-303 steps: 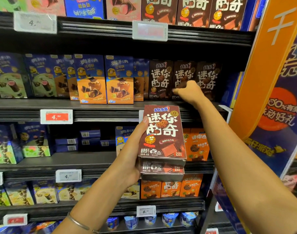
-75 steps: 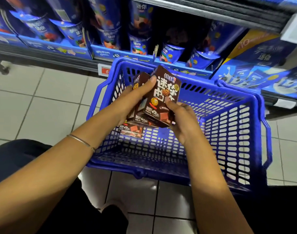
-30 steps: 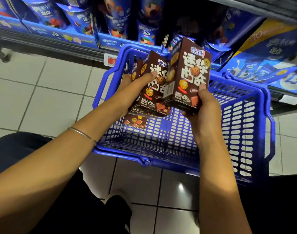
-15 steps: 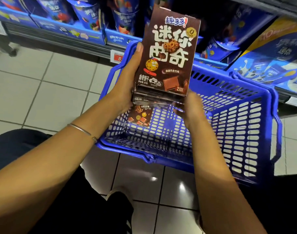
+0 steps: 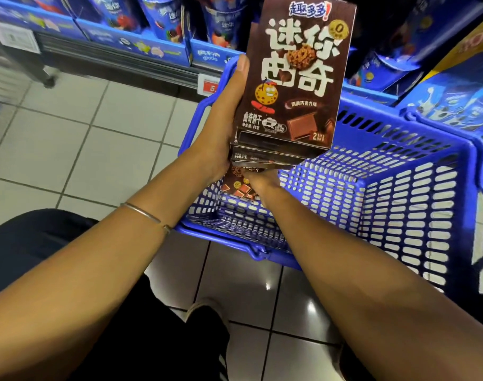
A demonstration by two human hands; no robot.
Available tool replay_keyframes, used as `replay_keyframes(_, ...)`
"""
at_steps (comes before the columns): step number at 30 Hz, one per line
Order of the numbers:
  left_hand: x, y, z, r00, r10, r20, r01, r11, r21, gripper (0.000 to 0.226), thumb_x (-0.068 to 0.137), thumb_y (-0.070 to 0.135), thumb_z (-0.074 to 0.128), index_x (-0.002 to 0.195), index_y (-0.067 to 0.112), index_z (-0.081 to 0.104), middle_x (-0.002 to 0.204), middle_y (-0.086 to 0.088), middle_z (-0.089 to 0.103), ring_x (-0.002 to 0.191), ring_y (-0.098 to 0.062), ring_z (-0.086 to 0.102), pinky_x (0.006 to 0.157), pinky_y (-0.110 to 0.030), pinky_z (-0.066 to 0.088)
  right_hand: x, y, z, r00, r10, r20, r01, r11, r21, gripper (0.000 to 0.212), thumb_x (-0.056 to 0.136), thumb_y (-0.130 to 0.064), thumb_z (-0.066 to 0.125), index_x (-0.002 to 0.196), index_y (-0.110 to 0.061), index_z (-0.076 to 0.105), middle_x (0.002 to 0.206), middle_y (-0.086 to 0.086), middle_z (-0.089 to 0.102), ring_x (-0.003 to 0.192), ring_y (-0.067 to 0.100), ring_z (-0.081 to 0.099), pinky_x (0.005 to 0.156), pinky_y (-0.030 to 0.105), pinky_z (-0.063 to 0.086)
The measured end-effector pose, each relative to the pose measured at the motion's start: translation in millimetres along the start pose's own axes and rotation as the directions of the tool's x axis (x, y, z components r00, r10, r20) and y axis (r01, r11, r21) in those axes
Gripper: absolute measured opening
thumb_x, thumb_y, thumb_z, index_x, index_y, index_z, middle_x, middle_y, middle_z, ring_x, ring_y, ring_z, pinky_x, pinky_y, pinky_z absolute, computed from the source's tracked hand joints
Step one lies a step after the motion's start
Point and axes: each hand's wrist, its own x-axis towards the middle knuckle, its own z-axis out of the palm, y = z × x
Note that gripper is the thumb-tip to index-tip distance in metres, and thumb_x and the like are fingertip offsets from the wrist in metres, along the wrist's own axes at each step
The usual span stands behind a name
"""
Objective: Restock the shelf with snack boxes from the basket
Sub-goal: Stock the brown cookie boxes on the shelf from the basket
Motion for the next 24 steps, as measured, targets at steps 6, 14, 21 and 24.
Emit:
replay_keyframes(6,-0.1,-7.5,4.8,0.999,0.021,-0.034,-0.02,0.999,0.03,0.049,0.115,0.037,0.032,0.102,0.026,0.078,0.095,0.007,0.083,0.09,-0.007,0.079,0.075,-0.021,0.062,2.1,5.1,-7.6,0.993,0.055,0.106,-0.074,0.981,0.181,0.061,0.083,-0.027,0.082,0.134,-0.009,0.055,0.132,0.01,0.064,0.114,0.028,0.065,0.097,0.043,0.055)
replay_keyframes(14,11.6,-17.5,30.9,1.0,-0.019,-0.023,0.02,0.999,0.034,0.065,0.111,0.048,0.027,0.089,0.039,0.087,0.098,0.013,0.083,0.092,-0.005,0.079,0.075,-0.022,0.062,-48.2,7.5,-131.0,0.992,-0.079,0.097,0.024,0.881,0.473,0.039,0.085,-0.024,0.07,0.12,-0.009,0.061,0.093,0.004,0.075,0.082,0.021,0.071,0.075,0.034,0.055)
replay_keyframes(21,-20.8,19.8,105.0,0.983,-0.113,-0.145,0.117,0.993,0.019,0.073,0.116,0.041,0.024,0.081,0.04,0.087,0.09,0.013,0.082,0.083,-0.005,0.079,0.066,-0.022,0.062,-156.4,-6.3,-262.2,0.99,-0.132,-0.049,0.122,0.632,0.765,0.008,0.093,-0.01,0.067,0.101,-0.011,0.069,0.091,0.009,0.076,0.075,0.02,0.073,0.075,0.034,0.061)
replay_keyframes(24,-44.3,56.9,144.3,0.969,-0.165,-0.184,0.167,0.986,-0.007,0.07,0.115,0.044,0.027,0.08,0.037,0.087,0.089,0.012,0.082,0.081,-0.007,0.08,0.065,-0.023,0.062,-218.5,-38.9,-318.1,0.991,-0.1,-0.084,0.128,0.595,0.794,0.008,0.096,-0.011,0.063,0.104,-0.01,0.066,0.094,0.011,0.074,0.075,0.022,0.071,0.076,0.036,0.06)
